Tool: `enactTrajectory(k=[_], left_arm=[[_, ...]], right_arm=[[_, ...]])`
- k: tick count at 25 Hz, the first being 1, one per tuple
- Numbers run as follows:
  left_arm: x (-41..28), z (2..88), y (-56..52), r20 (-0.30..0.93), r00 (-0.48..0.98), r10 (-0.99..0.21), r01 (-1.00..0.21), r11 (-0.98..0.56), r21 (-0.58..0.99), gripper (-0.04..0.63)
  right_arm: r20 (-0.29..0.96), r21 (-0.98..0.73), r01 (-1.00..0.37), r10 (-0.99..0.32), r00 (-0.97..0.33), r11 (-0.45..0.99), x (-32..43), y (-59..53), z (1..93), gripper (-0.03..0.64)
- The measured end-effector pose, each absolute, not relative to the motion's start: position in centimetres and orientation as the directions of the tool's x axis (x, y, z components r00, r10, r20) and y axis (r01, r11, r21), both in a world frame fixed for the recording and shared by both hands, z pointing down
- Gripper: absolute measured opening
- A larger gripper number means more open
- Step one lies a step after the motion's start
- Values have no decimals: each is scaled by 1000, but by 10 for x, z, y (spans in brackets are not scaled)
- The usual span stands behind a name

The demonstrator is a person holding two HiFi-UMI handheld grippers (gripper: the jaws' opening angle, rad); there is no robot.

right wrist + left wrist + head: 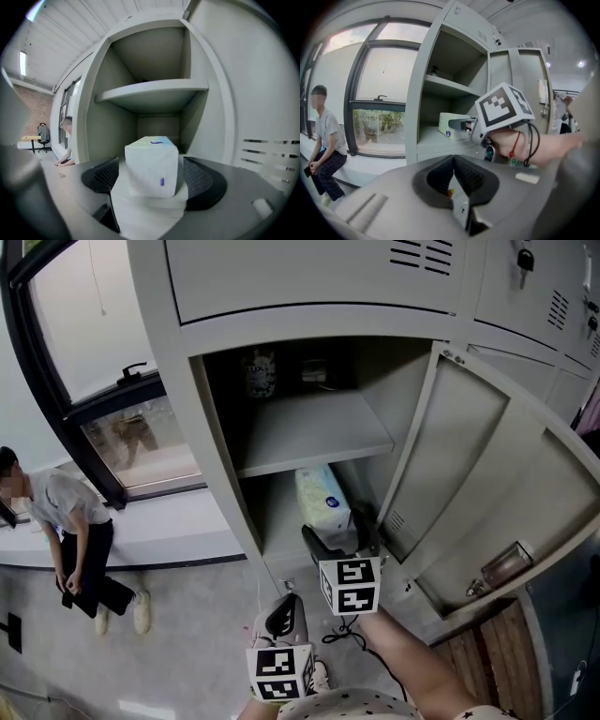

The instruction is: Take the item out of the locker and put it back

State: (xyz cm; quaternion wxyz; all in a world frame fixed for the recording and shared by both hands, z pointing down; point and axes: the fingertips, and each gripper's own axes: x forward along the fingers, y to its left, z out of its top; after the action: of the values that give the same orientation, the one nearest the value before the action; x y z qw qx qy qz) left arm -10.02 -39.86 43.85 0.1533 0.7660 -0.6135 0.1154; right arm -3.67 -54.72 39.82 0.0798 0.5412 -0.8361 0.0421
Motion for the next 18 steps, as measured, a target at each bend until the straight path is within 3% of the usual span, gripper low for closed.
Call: enactTrajectory(k=[3,5,6,9,10,18], left_arm=[[-96,434,-383,355,216,-909,-976,-197,89,8],[-92,431,-371,349,216,-912,-976,-199,86,8],[-89,430,-364,346,217,-913,-976,-199,86,8],[-82,428,-345,334,218,-917,-976,-201,86,8],[-79,427,-340,329,220,-918,-975,-204,85,8],[-56,429,-295,319,229,-919,-973,-214,83,8]], right_arm=[[141,-17,-896,-886,-442,444,-29,-510,389,426],[136,-43,-879,-869,-476,475,-22,-476,388,368],[142,-60,-870,-858,-493,490,-18,-458,389,310],[157,-128,-839,-825,-544,529,-6,-406,396,43],[158,-147,-829,-814,-559,540,-2,-392,398,0],[187,-169,-819,-798,-573,549,24,-312,417,-2]])
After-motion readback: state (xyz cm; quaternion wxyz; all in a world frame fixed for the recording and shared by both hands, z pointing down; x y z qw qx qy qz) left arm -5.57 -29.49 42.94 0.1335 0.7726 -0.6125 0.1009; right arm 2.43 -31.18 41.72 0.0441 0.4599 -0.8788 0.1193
